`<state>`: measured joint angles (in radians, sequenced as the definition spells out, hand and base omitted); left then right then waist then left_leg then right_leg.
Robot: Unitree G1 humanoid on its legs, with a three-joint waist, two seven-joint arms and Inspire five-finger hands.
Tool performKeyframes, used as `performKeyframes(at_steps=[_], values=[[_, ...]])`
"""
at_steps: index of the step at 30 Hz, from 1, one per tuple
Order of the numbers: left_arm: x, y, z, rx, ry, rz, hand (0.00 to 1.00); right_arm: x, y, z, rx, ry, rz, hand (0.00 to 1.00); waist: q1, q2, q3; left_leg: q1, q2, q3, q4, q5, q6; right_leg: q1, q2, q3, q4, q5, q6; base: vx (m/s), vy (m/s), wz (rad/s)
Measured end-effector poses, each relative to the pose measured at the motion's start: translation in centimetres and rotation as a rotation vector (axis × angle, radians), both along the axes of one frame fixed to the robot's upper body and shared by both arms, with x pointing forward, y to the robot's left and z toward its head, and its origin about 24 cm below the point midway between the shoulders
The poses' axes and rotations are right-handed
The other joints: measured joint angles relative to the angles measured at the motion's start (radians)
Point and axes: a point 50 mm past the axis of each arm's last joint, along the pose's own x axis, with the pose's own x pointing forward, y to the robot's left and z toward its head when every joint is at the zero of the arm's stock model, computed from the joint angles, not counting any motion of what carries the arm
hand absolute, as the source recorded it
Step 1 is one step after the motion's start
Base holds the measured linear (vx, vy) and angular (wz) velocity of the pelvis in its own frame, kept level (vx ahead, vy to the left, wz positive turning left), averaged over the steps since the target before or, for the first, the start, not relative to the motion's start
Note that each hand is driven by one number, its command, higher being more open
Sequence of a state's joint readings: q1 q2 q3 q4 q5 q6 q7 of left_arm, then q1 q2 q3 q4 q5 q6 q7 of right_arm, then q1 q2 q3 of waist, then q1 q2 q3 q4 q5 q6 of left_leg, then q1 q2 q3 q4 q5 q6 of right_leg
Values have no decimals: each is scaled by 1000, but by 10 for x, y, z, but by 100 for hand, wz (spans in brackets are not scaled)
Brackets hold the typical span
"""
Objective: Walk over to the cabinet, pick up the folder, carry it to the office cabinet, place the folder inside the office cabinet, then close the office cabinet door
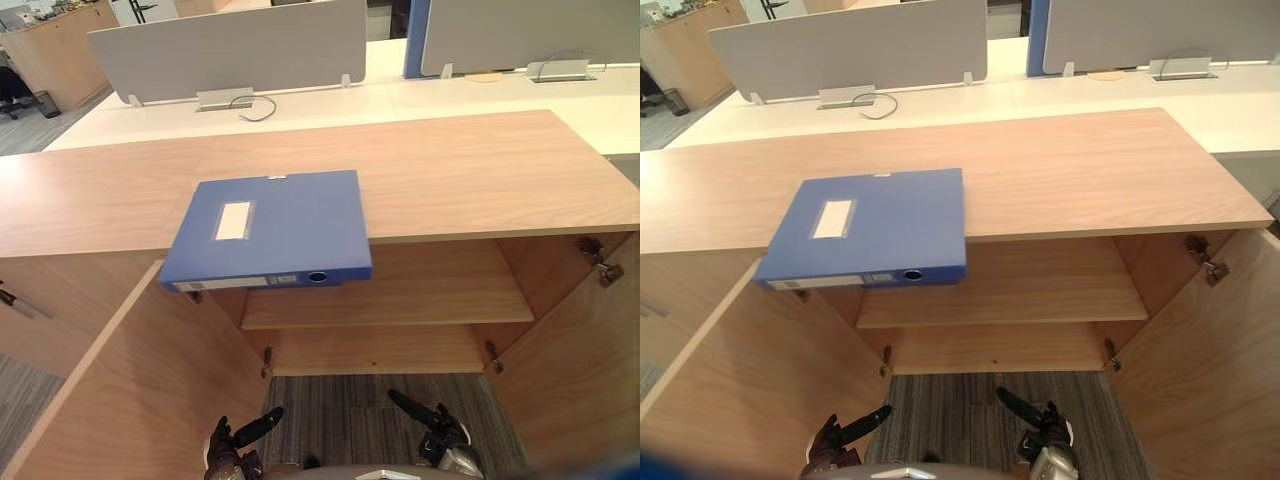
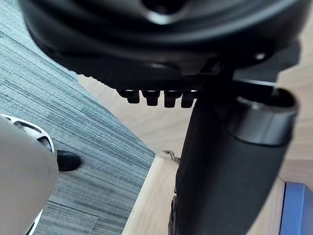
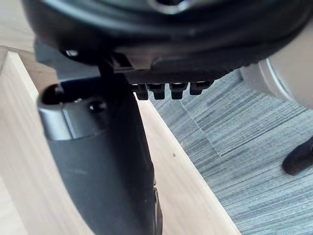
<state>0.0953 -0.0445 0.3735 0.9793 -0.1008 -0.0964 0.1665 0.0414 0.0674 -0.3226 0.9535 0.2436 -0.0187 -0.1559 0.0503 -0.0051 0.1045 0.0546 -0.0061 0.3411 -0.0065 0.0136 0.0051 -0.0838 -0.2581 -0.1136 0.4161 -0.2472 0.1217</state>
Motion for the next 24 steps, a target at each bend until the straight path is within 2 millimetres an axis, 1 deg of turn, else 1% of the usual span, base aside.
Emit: performKeyframes(at_steps=[1,2,3,4,5,7,10,12,14,17,18,20,23,24], values=[[-3,-6,-2,-25,5,14,100,-4,-6,-2,-4,14,-24,100,0,19,-11,14,10,-29,-37,21,-22,12,27,-14,-22,-3,-12,27,-255,29],[-5,-8,-2,-32,6,19,100,-6,-9,-2,-6,18,-35,100,1,26,-14,18,17,-34,-46,30,-28,13,36,-19,-29,-1,-17,80,-237,26],[-8,-11,-3,-53,0,40,100,-8,-17,-2,-21,25,-52,100,-3,44,-24,11,42,-55,-67,54,-48,19,57,-51,-53,4,-23,136,-273,31],[-8,-12,-1,-73,-24,63,100,-12,-22,-3,-28,39,-69,100,0,45,-25,5,60,-71,-72,63,-62,20,75,-70,-54,-1,-34,125,-280,38],[-8,-11,-1,-85,-39,76,100,-15,-23,-3,-29,45,-82,100,1,42,-24,4,67,-78,-77,67,-67,23,82,-79,-55,-2,-37,118,-269,32],[-7,-9,5,-145,-119,156,100,-21,-24,-4,-36,68,-91,100,1,29,-19,4,88,-107,-80,73,-78,47,104,-108,-59,-4,-41,89,-164,31],[2,-12,13,-221,-219,223,100,-27,-24,-5,-39,88,-86,100,2,18,-23,3,90,-140,-80,74,-79,68,109,-136,-66,-4,-41,59,-89,35],[11,-15,23,-281,-308,271,100,-25,-16,-6,-30,93,-49,100,10,0,-34,-3,83,-158,-80,75,-79,77,105,-141,-81,-4,-42,31,10,21],[18,-14,30,-318,-369,315,100,-24,-9,-5,-14,87,-32,100,10,-9,-38,0,75,-167,-80,75,-78,98,97,-157,-101,-5,-42,6,25,21],[29,-12,46,-328,-464,326,100,-19,-4,-4,-5,70,-13,100,11,-11,-36,0,62,-203,-80,80,-72,126,85,-191,-118,-5,-42,-32,23,33],[30,-10,52,-318,-493,330,100,-18,-3,-3,-3,62,-12,100,13,-8,-34,-1,58,-217,-80,83,-69,135,81,-205,-122,-6,-43,-73,17,39],[28,-7,57,-303,-511,339,100,-18,-3,-2,-3,60,-9,100,17,-4,-33,-1,52,-236,-80,86,-66,141,75,-221,-123,-11,-41,-85,9,33],[19,-2,67,-251,-530,335,100,-22,-2,-1,-7,58,2,100,29,2,-33,-3,50,-275,-85,94,-64,164,65,-263,-123,-16,-39,-82,0,39],[14,2,71,-197,-525,320,100,-25,-3,-1,-9,61,0,100,34,1,-33,-4,48,-292,-85,97,-64,174,63,-284,-123,-20,-40,-68,-3,36]])
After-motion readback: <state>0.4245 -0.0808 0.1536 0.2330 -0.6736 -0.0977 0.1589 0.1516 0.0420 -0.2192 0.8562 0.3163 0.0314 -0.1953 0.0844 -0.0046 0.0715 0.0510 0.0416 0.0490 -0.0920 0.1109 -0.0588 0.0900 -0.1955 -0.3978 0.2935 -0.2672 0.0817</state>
